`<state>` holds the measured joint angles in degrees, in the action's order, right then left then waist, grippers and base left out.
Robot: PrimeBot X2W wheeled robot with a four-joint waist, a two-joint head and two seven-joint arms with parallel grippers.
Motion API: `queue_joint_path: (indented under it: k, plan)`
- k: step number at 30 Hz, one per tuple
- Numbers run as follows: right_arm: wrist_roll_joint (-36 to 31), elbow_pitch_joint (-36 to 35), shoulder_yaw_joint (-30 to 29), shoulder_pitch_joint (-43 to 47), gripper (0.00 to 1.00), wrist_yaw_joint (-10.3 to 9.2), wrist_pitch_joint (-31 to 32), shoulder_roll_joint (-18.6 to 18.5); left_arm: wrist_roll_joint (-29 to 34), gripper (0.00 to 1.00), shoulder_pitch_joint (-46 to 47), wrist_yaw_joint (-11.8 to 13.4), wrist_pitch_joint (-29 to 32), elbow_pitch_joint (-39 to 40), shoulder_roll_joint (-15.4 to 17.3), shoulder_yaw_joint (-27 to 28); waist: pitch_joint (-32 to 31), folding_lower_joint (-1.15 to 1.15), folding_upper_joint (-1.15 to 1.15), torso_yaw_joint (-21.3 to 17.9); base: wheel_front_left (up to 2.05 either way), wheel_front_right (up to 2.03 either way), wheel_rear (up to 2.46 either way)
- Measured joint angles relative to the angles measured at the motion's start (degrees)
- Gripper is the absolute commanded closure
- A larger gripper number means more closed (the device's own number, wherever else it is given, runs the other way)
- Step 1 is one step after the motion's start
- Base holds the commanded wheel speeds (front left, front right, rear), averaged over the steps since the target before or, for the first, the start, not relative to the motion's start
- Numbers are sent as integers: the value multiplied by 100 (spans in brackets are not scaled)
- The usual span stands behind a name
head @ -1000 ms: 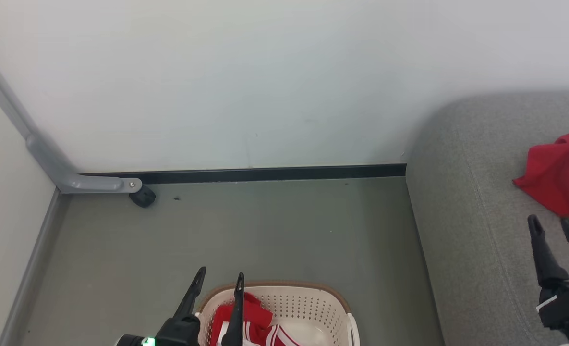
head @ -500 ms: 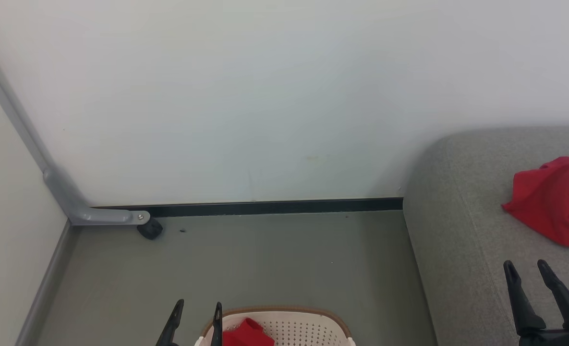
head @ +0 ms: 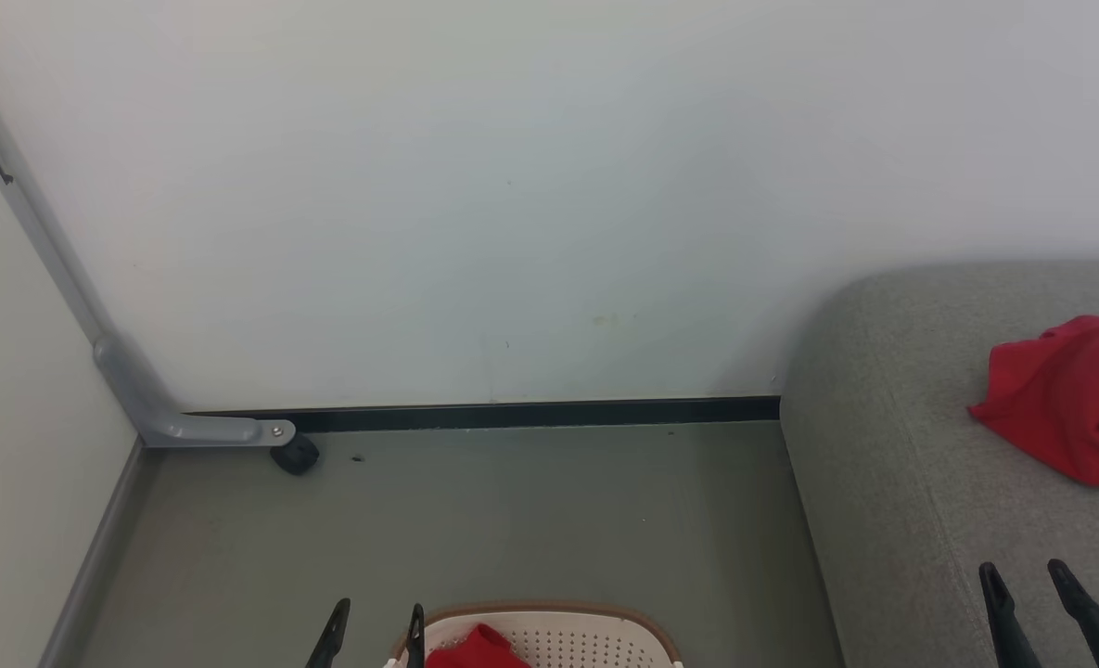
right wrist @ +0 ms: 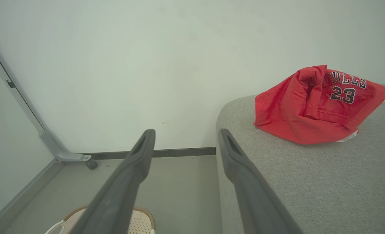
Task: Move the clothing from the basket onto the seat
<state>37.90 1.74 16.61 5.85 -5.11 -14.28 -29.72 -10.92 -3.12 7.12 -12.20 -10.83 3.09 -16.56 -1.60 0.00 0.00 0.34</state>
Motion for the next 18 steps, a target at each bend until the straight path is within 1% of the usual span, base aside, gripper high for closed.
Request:
queue_joint_path:
  k: [2, 18]
  plan:
    - [-41, -94, -63, 113, 0, -45, 0, 1, 0, 0, -1, 0, 9, 4, 0, 27, -2, 0, 0, 4, 0, 0, 0]
    - [-126, -434, -336, 314, 0, -100, -1, 43, -2, 0, -93, 0, 100, 64, 0, 34, 40, 0, 0, 26, 0, 0, 0]
